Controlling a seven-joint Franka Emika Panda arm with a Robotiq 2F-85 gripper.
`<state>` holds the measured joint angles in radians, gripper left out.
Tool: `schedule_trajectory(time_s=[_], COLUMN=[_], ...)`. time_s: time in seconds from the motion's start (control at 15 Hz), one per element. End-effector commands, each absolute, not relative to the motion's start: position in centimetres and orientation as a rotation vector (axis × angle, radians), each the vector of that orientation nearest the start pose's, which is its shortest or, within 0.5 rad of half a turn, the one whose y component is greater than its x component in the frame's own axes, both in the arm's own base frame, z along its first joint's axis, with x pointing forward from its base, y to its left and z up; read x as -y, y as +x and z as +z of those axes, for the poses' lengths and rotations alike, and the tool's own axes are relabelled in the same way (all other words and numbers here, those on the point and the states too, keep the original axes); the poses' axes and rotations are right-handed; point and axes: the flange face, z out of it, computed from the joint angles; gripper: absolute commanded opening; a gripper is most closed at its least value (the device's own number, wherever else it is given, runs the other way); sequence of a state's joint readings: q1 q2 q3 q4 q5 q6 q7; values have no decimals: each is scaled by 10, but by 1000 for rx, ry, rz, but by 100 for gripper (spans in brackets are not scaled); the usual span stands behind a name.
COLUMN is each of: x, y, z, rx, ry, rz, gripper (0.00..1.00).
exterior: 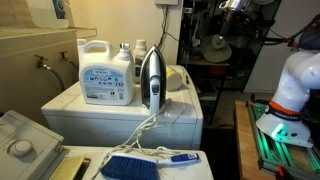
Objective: Put the black pen on the paper towel, lift the paper towel and put it between the two bottles
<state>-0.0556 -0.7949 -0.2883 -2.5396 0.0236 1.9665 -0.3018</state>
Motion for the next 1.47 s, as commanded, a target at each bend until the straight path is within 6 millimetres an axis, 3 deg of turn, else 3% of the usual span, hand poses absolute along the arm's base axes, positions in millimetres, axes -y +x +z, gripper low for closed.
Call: schedule_trajectory(time_s=[0.0,0.53,0.8,1.13,1.4], x=[126,116,109,105,104], y=[317,370,395,417,434], z=[533,439,405,378,362], rx=[20,-613,-866,-960,-953], ry=[-2955,-2746,-2675,-2713,-2818], rz=[-377,-440,-383,-216,-211], gripper=[100,100,100,100,100])
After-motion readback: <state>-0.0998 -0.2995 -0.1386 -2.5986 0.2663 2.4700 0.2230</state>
